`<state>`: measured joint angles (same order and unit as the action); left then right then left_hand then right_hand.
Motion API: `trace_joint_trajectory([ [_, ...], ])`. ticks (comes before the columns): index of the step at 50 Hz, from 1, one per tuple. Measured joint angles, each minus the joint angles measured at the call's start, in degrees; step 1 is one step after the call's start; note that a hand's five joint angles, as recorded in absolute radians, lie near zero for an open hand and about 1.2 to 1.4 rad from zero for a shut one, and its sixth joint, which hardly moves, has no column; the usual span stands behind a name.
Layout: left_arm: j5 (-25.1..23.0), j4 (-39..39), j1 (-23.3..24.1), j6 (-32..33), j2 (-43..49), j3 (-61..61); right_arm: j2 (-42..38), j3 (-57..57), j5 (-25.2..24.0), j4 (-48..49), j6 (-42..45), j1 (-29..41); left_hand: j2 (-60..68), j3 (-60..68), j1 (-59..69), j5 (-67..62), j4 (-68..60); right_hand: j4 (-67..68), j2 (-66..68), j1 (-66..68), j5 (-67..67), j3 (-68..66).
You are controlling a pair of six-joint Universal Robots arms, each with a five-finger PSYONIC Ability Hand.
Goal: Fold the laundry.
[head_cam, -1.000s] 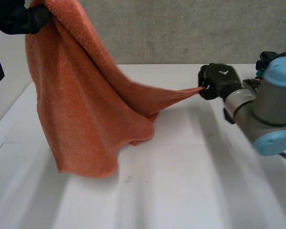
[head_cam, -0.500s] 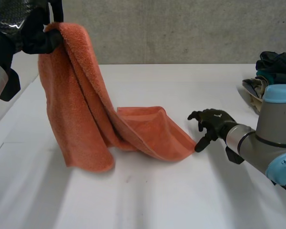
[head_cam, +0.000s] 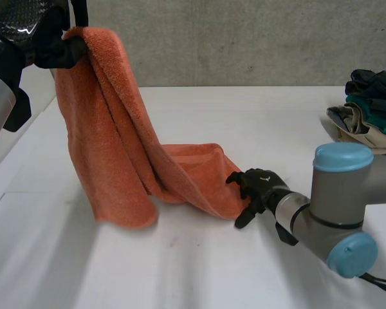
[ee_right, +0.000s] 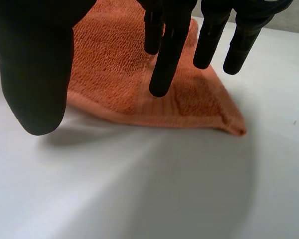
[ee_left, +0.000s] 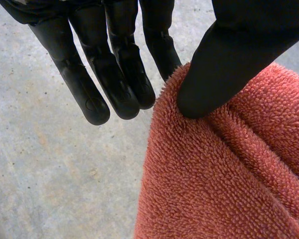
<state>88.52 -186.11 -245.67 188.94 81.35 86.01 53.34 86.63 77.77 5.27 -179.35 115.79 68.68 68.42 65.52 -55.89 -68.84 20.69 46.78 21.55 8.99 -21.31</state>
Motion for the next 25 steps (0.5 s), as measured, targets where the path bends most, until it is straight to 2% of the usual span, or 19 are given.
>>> trace_joint_trajectory([
  [9,0.14,0.08,0.21,-0.08,-0.01,-1.14,0.39,1.38,10.16,2.39,-12.4,5.87,0.0,0.0,0.0,0.0,0.0,-4.37,0.0,-4.54,-4.66,5.48],
  [17,0.38,0.18,0.58,-0.25,-0.34,-1.87,-3.62,-3.14,12.46,5.24,-21.4,9.55,0.0,0.02,0.0,0.0,0.0,-3.01,-0.6,-3.24,-2.71,3.91],
  [19,0.48,0.2,0.78,-0.38,-0.51,-2.04,-4.49,-4.38,12.62,6.61,-22.01,9.66,0.0,0.02,0.0,0.0,0.0,17.94,13.05,19.44,18.59,-18.56],
  [21,0.56,0.21,0.94,-0.51,-0.64,-2.18,-4.79,-5.12,12.89,8.3,-22.13,9.33,0.0,0.02,0.0,0.0,0.0,39.2,20.38,40.01,40.04,-38.65],
  [23,0.66,0.24,1.0,-0.6,-0.7,-2.25,-4.19,-5.26,13.32,10.17,-21.84,8.18,0.0,0.02,0.0,0.0,0.0,45.86,20.77,44.27,46.4,-45.16],
  [25,0.81,0.29,0.97,-0.64,-0.72,-2.22,-2.71,-4.97,13.57,11.82,-20.88,6.3,0.0,0.02,0.0,0.0,0.0,47.5,20.77,44.27,47.03,-46.5],
])
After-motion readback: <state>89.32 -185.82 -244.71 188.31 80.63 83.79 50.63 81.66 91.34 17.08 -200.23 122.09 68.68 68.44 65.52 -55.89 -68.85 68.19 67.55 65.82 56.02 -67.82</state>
